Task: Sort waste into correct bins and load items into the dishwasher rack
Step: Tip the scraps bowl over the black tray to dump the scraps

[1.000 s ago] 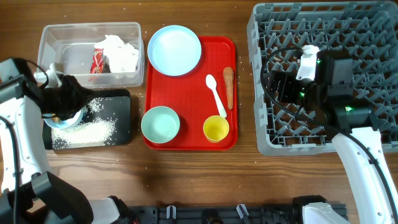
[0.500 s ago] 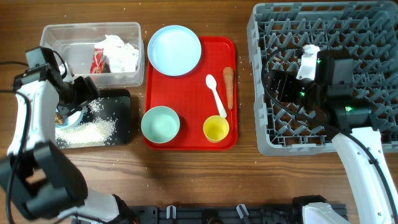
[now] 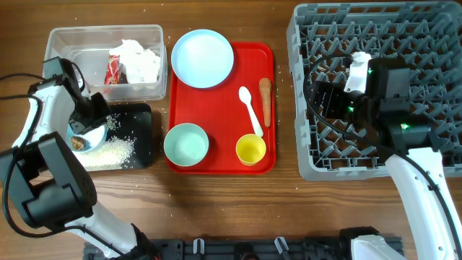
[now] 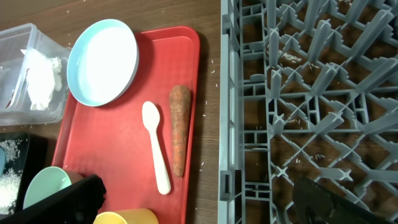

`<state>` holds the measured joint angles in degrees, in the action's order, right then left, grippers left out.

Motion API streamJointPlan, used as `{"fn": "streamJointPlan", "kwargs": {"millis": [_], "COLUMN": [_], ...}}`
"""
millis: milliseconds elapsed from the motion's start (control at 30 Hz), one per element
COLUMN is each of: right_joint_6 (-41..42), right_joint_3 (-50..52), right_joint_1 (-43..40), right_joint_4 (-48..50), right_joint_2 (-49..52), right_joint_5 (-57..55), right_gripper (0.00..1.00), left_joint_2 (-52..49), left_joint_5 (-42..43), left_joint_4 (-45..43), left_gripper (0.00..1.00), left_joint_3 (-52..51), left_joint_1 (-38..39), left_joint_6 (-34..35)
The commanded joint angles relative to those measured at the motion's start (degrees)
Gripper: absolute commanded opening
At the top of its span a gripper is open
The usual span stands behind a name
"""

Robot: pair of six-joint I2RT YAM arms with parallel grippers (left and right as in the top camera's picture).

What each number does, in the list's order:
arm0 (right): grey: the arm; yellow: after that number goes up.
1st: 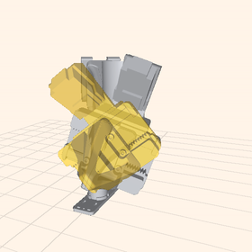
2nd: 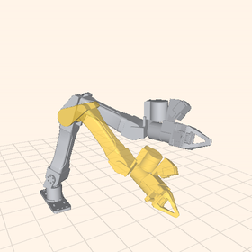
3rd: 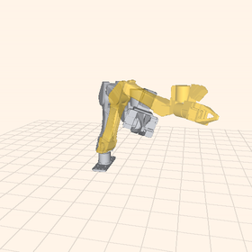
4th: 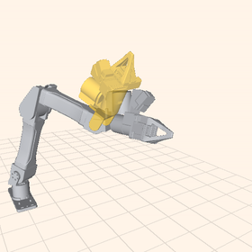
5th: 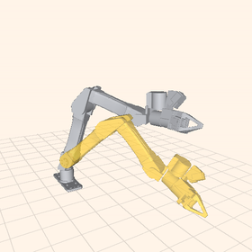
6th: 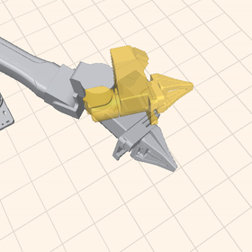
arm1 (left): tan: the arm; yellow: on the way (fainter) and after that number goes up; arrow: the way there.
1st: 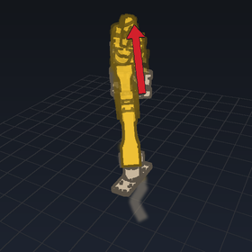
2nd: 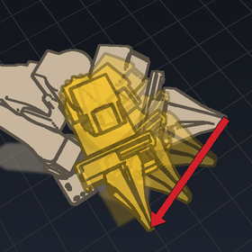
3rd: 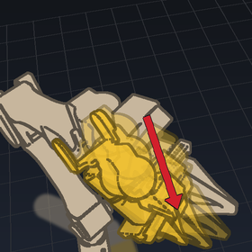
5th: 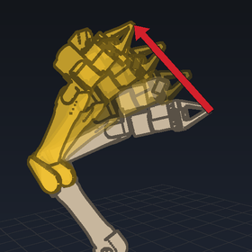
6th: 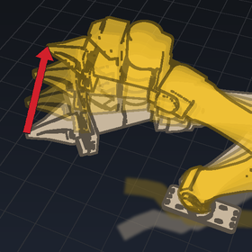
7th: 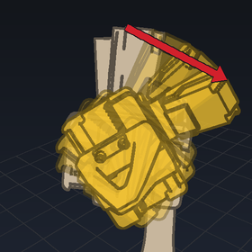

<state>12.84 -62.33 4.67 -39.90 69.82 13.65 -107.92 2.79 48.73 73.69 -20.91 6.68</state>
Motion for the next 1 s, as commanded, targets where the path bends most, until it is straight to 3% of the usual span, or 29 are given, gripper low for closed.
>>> {"fn": "streamJointPlan", "kwargs": {"millis": [0,200,433,533,700,800,967], "right_joint_6": [0.8,0.8,0.8,0.8,0.7,0.7,0.8], "right_joint_3": [-1.0,-1.0,-1.0,-1.0,-1.0,-1.0,-1.0], "right_joint_1": [-0.2,-0.2,-0.2,-0.2,-0.2,-0.2,-0.2], "right_joint_4": [0.0,0.3,0.2,0.2,0.2,0.0,-0.2], "right_joint_2": [0.2,0.2,0.2,0.2,0.2,0.2,0.2], "right_joint_5": [-0.7,-0.7,-0.7,-0.7,-0.7,-0.7,-0.7], "right_gripper": [1.0,1.0,1.0,1.0,0.99,1.0,1.0], "left_joint_2": [-2.3,0.9,7.0,9.7,13.6,12.8,11.1], "left_joint_5": [-0.1,2.9,5.0,12.3,34.2,47.6,59.0], "left_joint_4": [2.7,14.1,16.5,17.3,20.0,22.2,26.4], "left_gripper": [0.04,0.04,0.04,0.04,0.04,0.04,0.04], "left_joint_3": [-0.7,4.7,8.0,8.1,8.1,8.1,7.9], "left_joint_1": [0.0,0.1,0.1,0.0,-1.3,-6.3,-16.3], "left_joint_6": [0.2,0.2,1.2,0.8,-9.4,-17.8,-25.9]}}
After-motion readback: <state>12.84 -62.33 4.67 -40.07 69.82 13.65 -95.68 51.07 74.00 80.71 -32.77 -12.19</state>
